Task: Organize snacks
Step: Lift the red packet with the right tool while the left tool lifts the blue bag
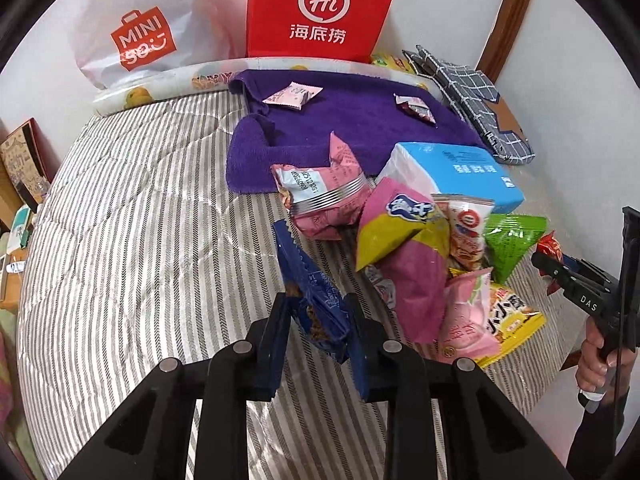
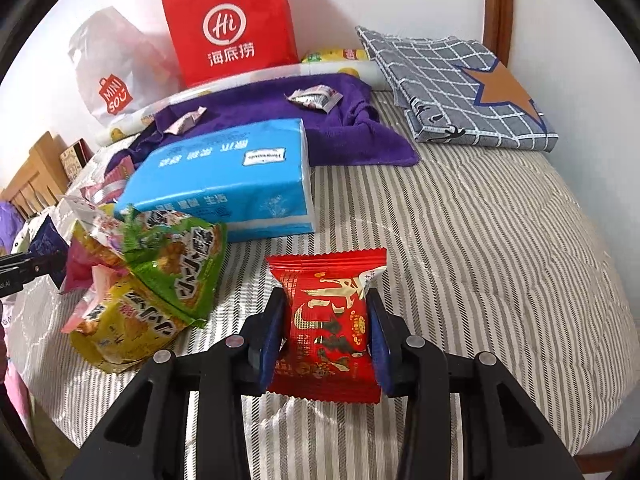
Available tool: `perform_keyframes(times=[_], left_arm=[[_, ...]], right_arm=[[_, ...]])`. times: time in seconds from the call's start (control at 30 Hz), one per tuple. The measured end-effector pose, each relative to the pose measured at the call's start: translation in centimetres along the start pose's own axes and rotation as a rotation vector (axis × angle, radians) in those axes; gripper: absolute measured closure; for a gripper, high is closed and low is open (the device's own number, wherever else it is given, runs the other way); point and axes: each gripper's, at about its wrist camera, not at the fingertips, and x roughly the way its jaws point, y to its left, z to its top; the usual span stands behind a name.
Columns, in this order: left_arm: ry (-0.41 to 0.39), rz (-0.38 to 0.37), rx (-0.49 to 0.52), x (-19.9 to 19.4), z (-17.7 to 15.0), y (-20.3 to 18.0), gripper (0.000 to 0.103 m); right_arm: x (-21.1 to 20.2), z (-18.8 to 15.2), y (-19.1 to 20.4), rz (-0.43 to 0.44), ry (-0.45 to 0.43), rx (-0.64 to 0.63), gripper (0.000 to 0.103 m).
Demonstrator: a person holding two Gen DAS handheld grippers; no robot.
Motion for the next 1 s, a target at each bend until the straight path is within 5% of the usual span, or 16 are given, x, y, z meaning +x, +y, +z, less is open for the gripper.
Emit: perform_keyframes(times=[1.0], left_arm=[[-0.083,-0.064,0.007,-5.6,0.3,-5.1,0.077]], right_arm=[[-6.8,0.7,1.1,0.021,-0.095,0.007,0.064]])
